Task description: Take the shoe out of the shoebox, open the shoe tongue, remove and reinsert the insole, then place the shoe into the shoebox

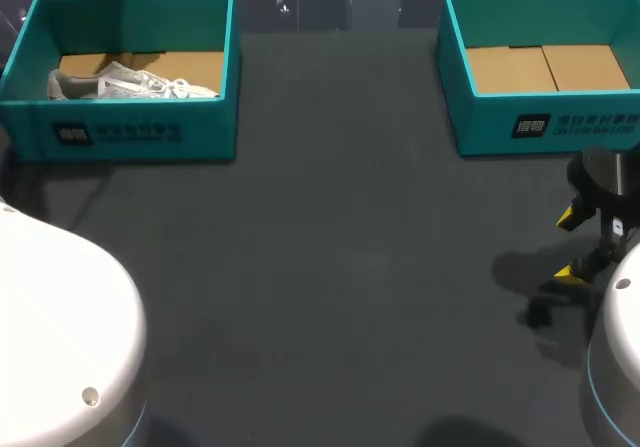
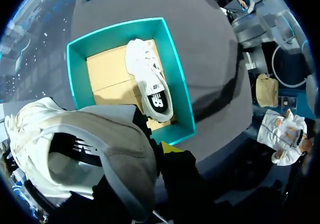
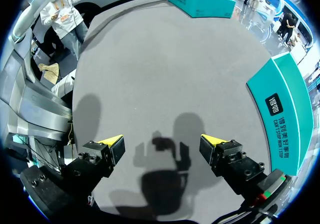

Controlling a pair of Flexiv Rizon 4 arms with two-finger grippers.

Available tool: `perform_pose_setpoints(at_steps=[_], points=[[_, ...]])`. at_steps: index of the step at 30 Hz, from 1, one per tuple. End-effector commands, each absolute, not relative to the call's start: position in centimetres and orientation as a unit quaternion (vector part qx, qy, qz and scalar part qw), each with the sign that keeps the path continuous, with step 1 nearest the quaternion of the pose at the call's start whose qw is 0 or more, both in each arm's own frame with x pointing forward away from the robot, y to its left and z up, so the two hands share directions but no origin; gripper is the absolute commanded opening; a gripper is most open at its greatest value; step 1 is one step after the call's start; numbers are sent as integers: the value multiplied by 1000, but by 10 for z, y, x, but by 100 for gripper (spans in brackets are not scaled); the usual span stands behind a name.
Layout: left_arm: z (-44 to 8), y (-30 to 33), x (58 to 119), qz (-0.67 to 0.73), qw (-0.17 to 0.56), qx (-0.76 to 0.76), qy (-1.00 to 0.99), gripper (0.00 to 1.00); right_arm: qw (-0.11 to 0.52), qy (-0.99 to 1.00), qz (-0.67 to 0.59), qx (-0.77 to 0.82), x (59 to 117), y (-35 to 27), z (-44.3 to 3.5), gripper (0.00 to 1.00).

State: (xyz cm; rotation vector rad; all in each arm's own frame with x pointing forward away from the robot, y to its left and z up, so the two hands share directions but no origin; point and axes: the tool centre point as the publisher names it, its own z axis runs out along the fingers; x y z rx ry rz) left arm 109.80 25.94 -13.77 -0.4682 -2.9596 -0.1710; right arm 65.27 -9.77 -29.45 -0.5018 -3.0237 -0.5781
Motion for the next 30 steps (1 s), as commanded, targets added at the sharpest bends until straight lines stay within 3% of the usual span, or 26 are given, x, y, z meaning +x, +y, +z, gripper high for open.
perform_pose_setpoints(at_steps=[1, 12, 22, 30], points=[[-140, 271, 1085, -111, -8, -436, -893, 0, 10, -969, -185, -161, 651, -98, -294, 100], [-140, 271, 1085, -111, -8, -436, -893, 0, 10, -969, -185, -161, 651, -98, -294, 100], [-144, 293, 1128, -99, -7, -640, -762, 0, 10, -969, -185, -161, 651, -98, -294, 100], [-143, 296, 1133, -102, -3, -649, -754, 0, 10, -969, -185, -161, 651, -98, -294, 100]])
